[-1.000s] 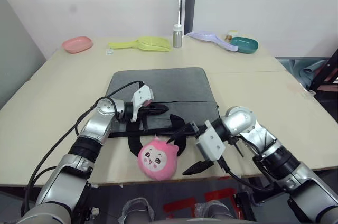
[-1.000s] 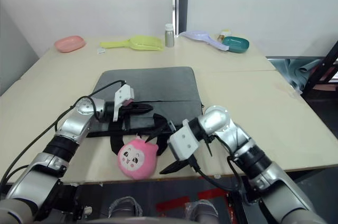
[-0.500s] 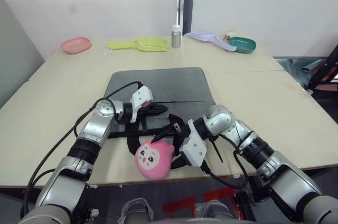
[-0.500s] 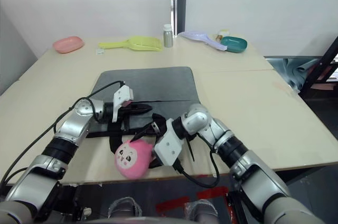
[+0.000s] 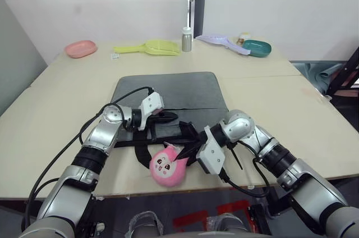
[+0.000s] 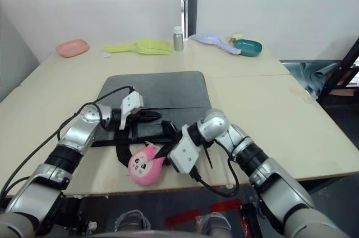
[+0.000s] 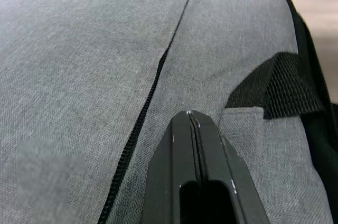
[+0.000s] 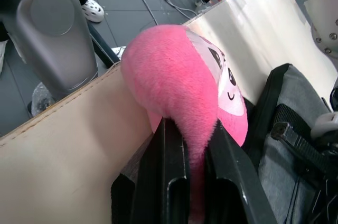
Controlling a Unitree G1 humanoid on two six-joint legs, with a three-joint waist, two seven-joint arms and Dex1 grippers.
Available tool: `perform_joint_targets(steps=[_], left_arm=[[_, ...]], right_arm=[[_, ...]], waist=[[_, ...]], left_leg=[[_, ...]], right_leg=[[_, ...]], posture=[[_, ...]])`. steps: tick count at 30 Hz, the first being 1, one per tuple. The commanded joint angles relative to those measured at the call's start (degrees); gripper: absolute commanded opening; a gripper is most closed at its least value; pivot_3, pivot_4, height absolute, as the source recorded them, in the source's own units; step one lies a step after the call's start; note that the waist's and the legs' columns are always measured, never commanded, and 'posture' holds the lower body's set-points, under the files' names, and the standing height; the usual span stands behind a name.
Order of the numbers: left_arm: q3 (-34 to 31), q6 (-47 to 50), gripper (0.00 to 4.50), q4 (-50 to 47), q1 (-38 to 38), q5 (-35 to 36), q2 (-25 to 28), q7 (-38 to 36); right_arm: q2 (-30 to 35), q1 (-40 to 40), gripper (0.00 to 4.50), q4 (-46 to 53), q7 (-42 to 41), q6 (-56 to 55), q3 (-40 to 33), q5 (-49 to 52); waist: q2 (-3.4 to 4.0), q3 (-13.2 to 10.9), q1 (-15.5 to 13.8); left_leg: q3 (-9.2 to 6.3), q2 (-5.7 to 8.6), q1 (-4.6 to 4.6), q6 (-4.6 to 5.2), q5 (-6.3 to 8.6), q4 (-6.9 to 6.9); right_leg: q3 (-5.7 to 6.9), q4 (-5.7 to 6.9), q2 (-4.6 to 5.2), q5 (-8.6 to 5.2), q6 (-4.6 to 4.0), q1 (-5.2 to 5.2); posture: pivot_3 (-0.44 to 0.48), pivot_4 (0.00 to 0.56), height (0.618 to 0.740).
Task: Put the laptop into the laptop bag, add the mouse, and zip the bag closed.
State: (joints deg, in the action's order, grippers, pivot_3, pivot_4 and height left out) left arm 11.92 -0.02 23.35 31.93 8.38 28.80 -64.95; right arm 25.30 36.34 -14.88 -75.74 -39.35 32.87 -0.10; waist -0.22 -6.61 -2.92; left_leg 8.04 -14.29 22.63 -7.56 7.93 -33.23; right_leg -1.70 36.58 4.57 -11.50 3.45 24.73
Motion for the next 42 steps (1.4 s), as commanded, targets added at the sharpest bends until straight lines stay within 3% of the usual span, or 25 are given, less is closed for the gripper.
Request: perform_joint_targets(steps=[1, 4, 17, 29, 42], left_arm=[[4.2, -0.5, 0.00, 7.9, -3.9, -6.1, 1.1, 0.3], [4.5, -1.3, 0.00, 8.8, -4.4, -6.3, 1.3, 0.2], [4.1, -0.7, 0.00, 8.3, -5.3, -5.7, 2.5, -1.1], [4.0, -0.4, 0.00, 8.8, -4.9, -5.5, 3.0, -2.0], [4.3, -0.6, 0.00, 9.6, -4.8, -5.9, 3.3, -3.3]], right_arm=[[2.8, -2.0, 0.03, 4.9, -0.8, 2.2, -1.0, 2.4], [5.1, -3.7, 0.03, 7.1, -0.8, 3.8, -1.6, 3.1], [15.8, -9.6, 0.03, 14.2, 0.1, 10.4, -8.4, 7.0], [26.1, -16.0, 0.03, 9.6, -1.0, 6.4, -15.8, 8.2], [31.1, -18.2, 0.03, 3.4, -1.7, 2.7, -19.7, 9.1]], waist=[[0.00, 0.1, 0.0], [0.07, 0.3, 0.0], [0.27, 0.7, 0.0], [0.31, 0.8, 0.3], [0.26, 0.9, 0.5]], left_leg=[[0.01, 0.00, -0.09, 0.00, 0.00, 0.05], [0.10, 0.01, -0.71, -0.04, 0.02, 0.42], [0.21, 0.05, -0.76, -0.05, 0.03, 1.09], [0.30, 0.05, -0.77, -0.07, 0.04, 1.43], [0.38, 0.06, -0.74, -0.07, 0.05, 1.52]], right_leg=[[0.00, -0.07, 0.00, 0.00, 0.00, -0.07], [0.00, -0.48, 0.00, -0.02, 0.03, -0.75], [-0.01, -1.04, -0.02, -0.05, 0.08, -0.76], [-0.02, -1.38, -0.04, -0.09, 0.15, -0.72], [-0.05, -1.55, -0.03, -0.18, 0.31, -0.70]], posture=[[0.000, 0.150, 0.740], [0.000, 0.150, 0.740], [0.000, 0.150, 0.740], [0.000, 0.150, 0.740], [0.000, 0.150, 0.740]])
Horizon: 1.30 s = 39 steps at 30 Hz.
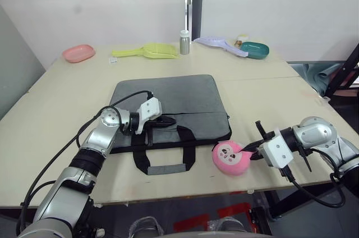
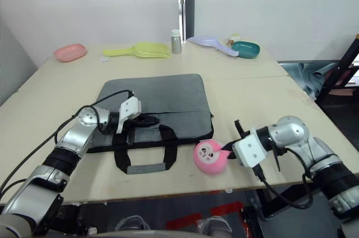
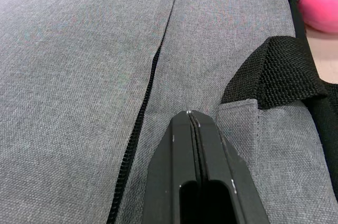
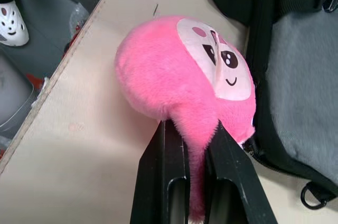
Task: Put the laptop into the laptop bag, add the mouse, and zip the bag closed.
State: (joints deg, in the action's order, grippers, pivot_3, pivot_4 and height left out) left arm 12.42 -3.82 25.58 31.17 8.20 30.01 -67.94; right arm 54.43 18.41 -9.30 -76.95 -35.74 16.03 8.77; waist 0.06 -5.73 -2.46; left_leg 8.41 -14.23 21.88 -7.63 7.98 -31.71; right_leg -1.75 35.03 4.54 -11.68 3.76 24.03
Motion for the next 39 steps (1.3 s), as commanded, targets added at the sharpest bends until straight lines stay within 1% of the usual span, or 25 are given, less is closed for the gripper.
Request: perform_joint_targets(steps=[1, 10, 20, 27, 29, 32, 34, 36, 37, 39], left_arm=[[3.9, 3.2, 0.00, 7.4, -4.1, -5.7, 2.1, -0.4], [3.9, 3.2, 0.00, 7.0, -4.6, -5.6, 2.0, -0.6], [4.2, 3.1, 0.00, 7.1, -4.5, -5.8, 2.0, -1.2], [4.7, 3.5, 0.00, 6.4, -5.0, -5.7, 1.8, -2.1], [4.8, 3.4, 0.00, 6.4, -5.0, -5.8, 1.8, -2.2], [4.9, 3.2, 0.00, 6.6, -4.9, -5.8, 1.5, -2.1], [4.8, 3.2, 0.00, 6.7, -4.8, -5.9, 1.4, -2.0], [4.7, 3.3, 0.00, 6.5, -4.9, -5.8, 1.3, -1.8], [4.6, 3.4, 0.00, 6.4, -5.0, -5.7, 1.3, -1.7], [4.5, 3.5, 0.00, 6.0, -5.5, -5.6, 1.3, -1.5]], right_arm=[[2.3, -0.3, 0.03, -2.7, -0.5, -1.1, -3.2, 0.4], [4.3, 0.9, 0.03, -8.7, -0.6, -2.7, -5.7, 0.4], [4.0, 5.2, 0.03, -14.9, 0.0, -2.7, -6.1, -1.7], [3.3, 8.3, 0.03, -17.2, -0.2, -2.5, -5.7, -2.4], [3.0, 8.7, 0.03, -17.2, -0.6, -2.3, -5.6, -2.2], [2.2, 6.5, 0.03, -12.7, -1.7, 0.9, -5.5, 0.6], [1.7, 5.1, 0.03, -10.2, -1.0, 2.9, -6.3, 2.1], [2.1, 2.8, 0.78, -8.2, -0.8, 3.7, -7.5, 3.4], [2.4, 1.8, 1.07, -7.5, -0.7, 3.9, -8.0, 3.7], [3.7, -0.6, 1.75, -8.7, 1.0, 3.8, -10.6, 3.3]], waist=[[-0.03, 0.0, 0.0], [-0.08, 0.0, 0.0], [-0.06, 0.0, 0.0], [-0.03, 0.0, 0.0], [-0.04, 0.0, 0.0], [-0.03, 0.0, 0.0], [-0.01, 0.0, 0.0], [0.01, 0.0, -0.1], [0.00, 0.0, -0.1], [0.01, 0.0, -0.1]], left_leg=[[0.00, 0.00, 0.00, 0.00, 0.00, 0.01], [0.05, 0.00, 0.02, 0.00, 0.00, 0.07], [0.10, 0.02, 0.05, 0.00, 0.01, 0.12], [0.15, 0.03, 0.06, -0.01, 0.01, 0.17], [0.15, 0.04, 0.07, 0.00, 0.01, 0.17], [0.15, 0.04, 0.07, -0.01, 0.01, 0.21], [0.15, 0.04, 0.05, -0.01, 0.01, 0.28], [0.15, 0.04, 0.04, -0.01, 0.01, 0.33], [0.16, 0.04, 0.05, -0.01, 0.01, 0.34], [0.17, 0.04, 0.04, -0.01, 0.02, 0.37]], right_leg=[[0.00, -0.01, 0.00, 0.00, 0.00, 0.00], [-0.01, -0.07, 0.00, -0.06, 0.09, 0.04], [-0.02, -0.10, 0.02, -0.06, 0.10, 0.08], [-0.02, -0.17, 0.05, -0.05, 0.07, 0.08], [-0.01, -0.17, 0.06, -0.05, 0.07, 0.08], [-0.01, -0.20, 0.06, -0.06, 0.08, 0.08], [0.01, -0.24, 0.06, -0.06, 0.07, 0.07], [0.01, -0.28, 0.06, -0.06, 0.07, 0.07], [0.01, -0.29, 0.06, -0.06, 0.07, 0.08], [0.01, -0.32, 0.06, -0.07, 0.08, 0.07]], posture=[[0.000, 0.150, 0.740], [0.000, 0.150, 0.740], [0.000, 0.150, 0.740], [0.000, 0.150, 0.740], [0.000, 0.150, 0.740], [0.000, 0.150, 0.740], [0.000, 0.150, 0.740], [0.000, 0.150, 0.740], [0.000, 0.150, 0.740], [0.000, 0.150, 0.740]])
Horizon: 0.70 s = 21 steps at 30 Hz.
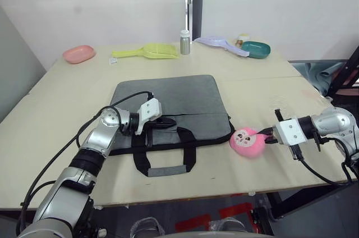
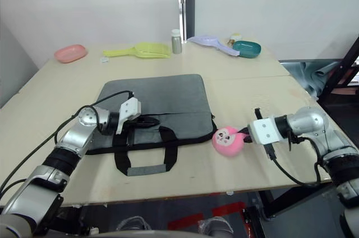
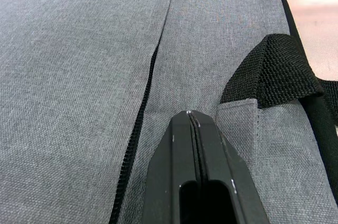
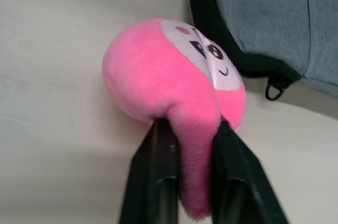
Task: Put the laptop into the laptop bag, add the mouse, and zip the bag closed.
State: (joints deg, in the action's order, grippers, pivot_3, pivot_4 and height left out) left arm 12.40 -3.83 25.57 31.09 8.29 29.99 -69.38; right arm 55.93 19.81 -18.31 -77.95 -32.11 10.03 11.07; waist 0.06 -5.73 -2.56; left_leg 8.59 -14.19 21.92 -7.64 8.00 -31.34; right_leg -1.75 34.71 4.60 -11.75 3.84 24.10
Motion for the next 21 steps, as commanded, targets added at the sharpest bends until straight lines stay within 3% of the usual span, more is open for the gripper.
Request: perform_joint_targets(steps=[1, 8, 13, 16, 18, 19, 21], left_arm=[[4.5, 3.5, 0.00, 5.8, -5.7, -5.6, 1.4, 0.0], [4.2, 4.2, 0.00, 4.4, -7.1, -5.3, 1.4, 0.5], [4.5, 4.0, 0.00, 4.6, -6.9, -5.4, 1.1, 0.4], [4.8, 3.7, 0.00, 5.5, -6.3, -5.6, 0.6, 0.3], [5.0, 3.5, 0.00, 5.9, -6.0, -5.7, 0.2, 0.4], [5.1, 3.5, 0.00, 5.9, -5.9, -5.7, 0.0, 0.4], [5.3, 3.6, 0.00, 5.8, -5.8, -5.7, -0.4, 0.4]], right_arm=[[2.8, -3.0, 2.08, -0.4, 3.1, 0.6, -6.2, 0.9], [4.1, -11.4, 4.47, 3.6, 12.4, 11.7, -17.4, 3.6], [4.1, -25.7, 4.47, 16.9, 15.4, 35.9, -27.7, 15.4], [2.6, -33.3, 4.47, 24.7, 18.5, 58.4, -35.0, 31.1], [0.5, -35.9, 4.47, 28.4, 22.4, 69.5, -38.9, 40.2], [-0.7, -36.4, 4.47, 29.8, 24.6, 72.7, -39.9, 42.6], [-3.0, -36.9, 4.47, 32.6, 28.8, 76.8, -40.5, 44.7]], waist=[[0.01, 0.0, 0.0], [0.24, 0.2, 0.1], [0.40, 0.3, -0.3], [0.55, 0.4, -0.3], [0.58, 0.4, -0.5], [0.60, 0.5, -0.5], [0.64, 0.5, -0.4]], left_leg=[[0.00, 0.00, 0.01, 0.00, 0.00, 0.00], [0.06, 0.01, -0.03, -0.01, 0.01, 0.15], [0.07, 0.02, -0.04, -0.01, 0.01, 0.47], [0.13, 0.04, -0.06, -0.04, 0.03, 0.56], [0.12, 0.04, -0.08, -0.04, 0.03, 0.62], [0.12, 0.04, -0.11, -0.04, 0.03, 0.65], [0.14, 0.04, -0.12, -0.05, 0.04, 0.65]], right_leg=[[0.00, -0.01, 0.00, 0.00, 0.01, 0.00], [-0.03, -0.15, 0.00, -0.21, 0.35, -0.01], [0.02, -0.56, -0.01, -0.29, 0.49, -0.08], [0.00, -0.70, -0.01, -0.17, 0.31, -0.09], [0.01, -0.71, -0.01, -0.23, 0.40, -0.10], [0.01, -0.72, -0.02, -0.50, 0.84, -0.10], [-0.02, -0.72, -0.01, -0.53, 0.89, -0.09]], posture=[[0.000, 0.150, 0.740], [0.000, 0.150, 0.740], [0.000, 0.150, 0.740], [0.000, 0.150, 0.740], [0.000, 0.150, 0.740], [0.000, 0.150, 0.740], [0.000, 0.150, 0.740]])
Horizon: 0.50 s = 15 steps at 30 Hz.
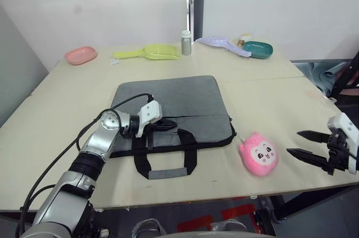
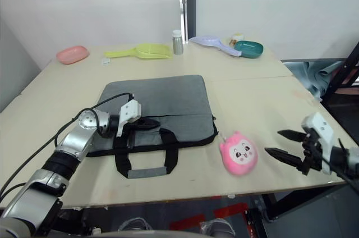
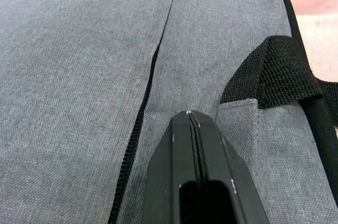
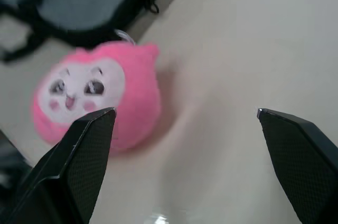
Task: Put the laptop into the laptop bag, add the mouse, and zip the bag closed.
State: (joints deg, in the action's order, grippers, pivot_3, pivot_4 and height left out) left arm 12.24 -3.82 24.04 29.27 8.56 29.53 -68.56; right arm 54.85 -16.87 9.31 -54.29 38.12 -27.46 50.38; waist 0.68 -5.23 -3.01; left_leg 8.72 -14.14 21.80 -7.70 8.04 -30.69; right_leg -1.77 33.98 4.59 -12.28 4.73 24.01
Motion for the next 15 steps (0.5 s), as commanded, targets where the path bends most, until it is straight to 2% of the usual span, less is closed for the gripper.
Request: perform_joint_targets(steps=[1, 7, 13, 15], left_arm=[[5.5, 3.7, 0.00, 7.3, -3.9, -6.0, -0.1, -0.4], [5.6, 3.6, 0.00, 7.4, -3.6, -6.2, -0.1, -0.7], [5.4, 3.6, 0.00, 6.7, -4.3, -6.2, 0.3, -0.9], [5.4, 3.4, 0.00, 7.0, -4.1, -6.4, 0.3, -0.8]], right_arm=[[-3.3, 0.0, 4.47, 6.4, 7.5, 8.0, -2.6, 6.1], [-12.2, 4.2, 4.47, 10.6, 19.6, 14.5, 0.8, 9.8], [-12.7, 2.0, 4.47, 14.5, 18.4, 14.8, 4.6, 6.7], [-12.7, 1.6, 3.95, 15.2, 17.2, 13.7, 6.0, 5.3]], waist=[[0.02, 0.0, 0.0], [0.06, 0.1, -0.4], [0.19, 0.3, -1.0], [0.16, 0.3, -0.9]], left_leg=[[0.00, 0.03, 0.00, 0.00, 0.00, 0.01], [0.06, 0.23, 0.06, -0.02, 0.01, 0.10], [0.06, 0.29, 0.06, -0.08, 0.04, 0.38], [0.06, 0.29, 0.05, -0.08, 0.04, 0.39]], right_leg=[[-0.01, -0.01, 0.02, -0.01, 0.02, 0.00], [-0.01, -0.10, 0.29, -0.09, 0.22, 0.04], [0.09, -0.18, 0.33, -0.15, 0.27, 0.04], [0.09, -0.19, 0.34, -0.14, 0.27, 0.03]], posture=[[0.000, 0.150, 0.740], [0.000, 0.150, 0.740], [0.000, 0.150, 0.740], [0.000, 0.150, 0.740]])
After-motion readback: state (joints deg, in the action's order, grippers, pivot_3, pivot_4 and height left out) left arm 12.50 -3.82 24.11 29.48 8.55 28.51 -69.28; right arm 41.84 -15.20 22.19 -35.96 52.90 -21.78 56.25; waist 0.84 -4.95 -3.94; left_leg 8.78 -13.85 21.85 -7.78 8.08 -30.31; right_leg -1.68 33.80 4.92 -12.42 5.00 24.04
